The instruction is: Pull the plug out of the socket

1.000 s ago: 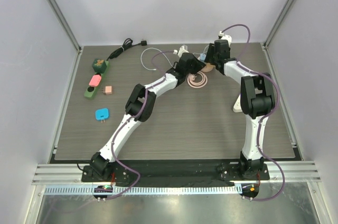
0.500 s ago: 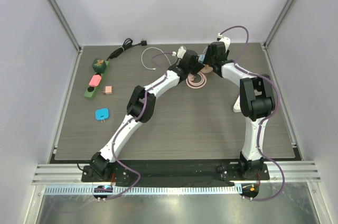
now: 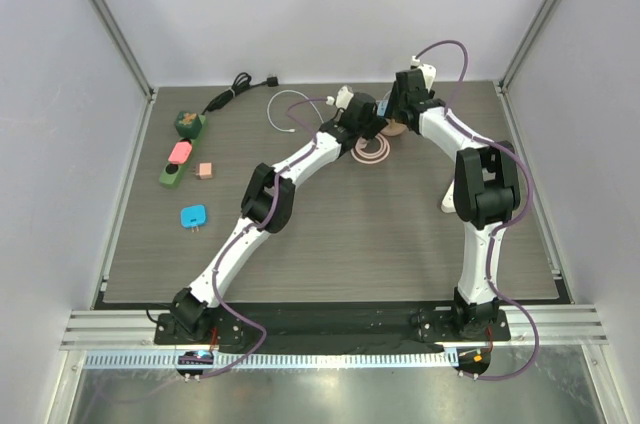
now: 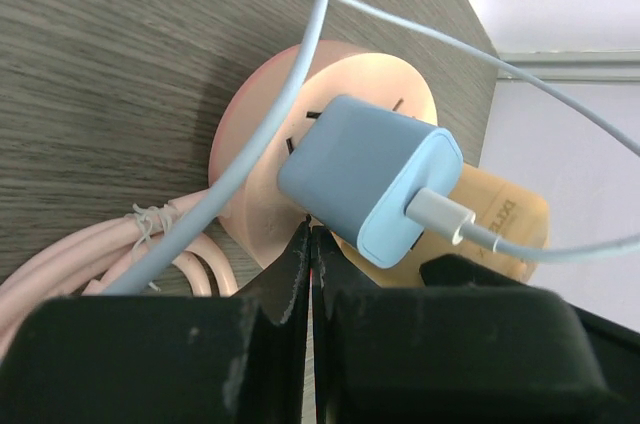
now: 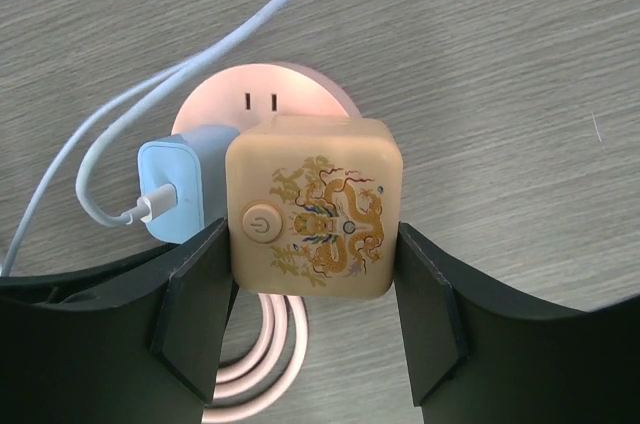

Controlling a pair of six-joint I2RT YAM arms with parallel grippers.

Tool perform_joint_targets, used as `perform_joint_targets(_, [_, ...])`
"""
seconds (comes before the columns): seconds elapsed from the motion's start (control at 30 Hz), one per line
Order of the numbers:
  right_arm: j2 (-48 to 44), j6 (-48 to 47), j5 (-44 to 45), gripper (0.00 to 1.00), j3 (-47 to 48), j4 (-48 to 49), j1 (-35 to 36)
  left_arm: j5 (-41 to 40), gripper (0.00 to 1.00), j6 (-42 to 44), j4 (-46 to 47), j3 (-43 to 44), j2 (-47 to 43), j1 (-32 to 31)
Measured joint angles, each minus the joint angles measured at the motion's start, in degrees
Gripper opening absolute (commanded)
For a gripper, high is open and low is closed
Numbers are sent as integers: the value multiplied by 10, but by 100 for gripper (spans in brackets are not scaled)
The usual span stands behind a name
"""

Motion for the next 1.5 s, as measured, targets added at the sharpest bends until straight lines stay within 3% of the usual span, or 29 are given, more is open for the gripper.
perform_joint_targets(0.27, [8,19,-1,1,30,-53,-2,-7,0,12,2,2,0,-3])
perform_joint_targets(0.47, [9,41,-59,1,26,-60,-31,-16,0,49,28,-13,-1,-8])
perform_joint_targets(0.57, [10,29,-78,1,17,-49,-42,-18,0,89,66,-25,-2,-16])
perform_joint_targets(0.77, [8,-19,-86,1,-1,-3,-30,-29,0,155,52,-2,7,-18])
perform_joint_targets(1.1, [-17,-40,-72,1,-45,45,-15,-33,0,157,-5,28,7,-18])
perform_joint_targets(1.5, [-29,-6,-21,1,-12,-46,-6,-9,0,141,-21,45,9,-18])
